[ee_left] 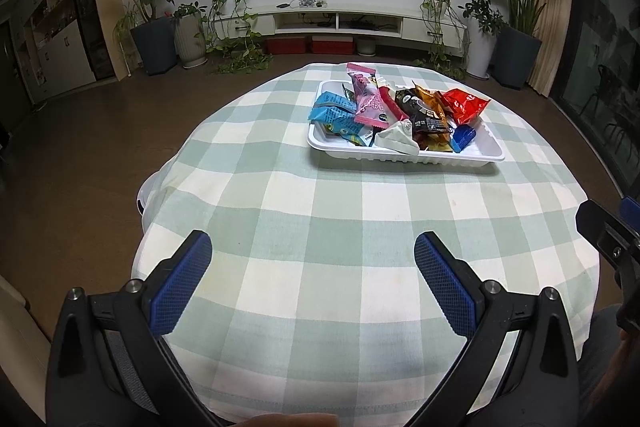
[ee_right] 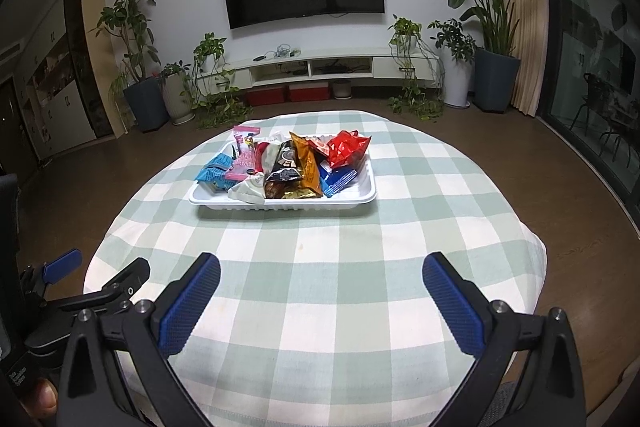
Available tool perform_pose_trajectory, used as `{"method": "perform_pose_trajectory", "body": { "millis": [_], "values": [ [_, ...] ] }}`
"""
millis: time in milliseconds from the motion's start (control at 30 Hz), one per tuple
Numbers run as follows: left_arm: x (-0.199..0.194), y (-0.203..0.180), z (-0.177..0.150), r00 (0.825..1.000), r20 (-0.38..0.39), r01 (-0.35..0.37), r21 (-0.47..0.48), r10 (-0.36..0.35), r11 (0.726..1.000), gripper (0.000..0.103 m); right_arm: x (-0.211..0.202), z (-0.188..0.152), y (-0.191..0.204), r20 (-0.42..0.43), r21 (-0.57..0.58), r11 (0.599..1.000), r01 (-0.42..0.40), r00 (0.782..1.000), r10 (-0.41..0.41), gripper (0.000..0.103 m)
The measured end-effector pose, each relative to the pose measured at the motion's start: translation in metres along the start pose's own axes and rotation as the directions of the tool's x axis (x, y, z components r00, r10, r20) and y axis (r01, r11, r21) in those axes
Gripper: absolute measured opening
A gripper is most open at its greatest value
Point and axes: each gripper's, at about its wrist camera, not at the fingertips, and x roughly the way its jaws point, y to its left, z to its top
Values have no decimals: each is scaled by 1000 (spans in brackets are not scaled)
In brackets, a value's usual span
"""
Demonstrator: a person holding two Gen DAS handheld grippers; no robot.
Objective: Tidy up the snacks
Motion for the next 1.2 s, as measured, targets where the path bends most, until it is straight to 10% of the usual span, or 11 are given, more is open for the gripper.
{"method": "perform_pose_trajectory", "body": {
  "millis": [1200],
  "values": [
    [1, -2, -2, 1000, -5, 2, 6, -1, 1000, 103, -3, -1, 1, -7, -5, 1000, 1, 1000, -1, 103]
  ]
}}
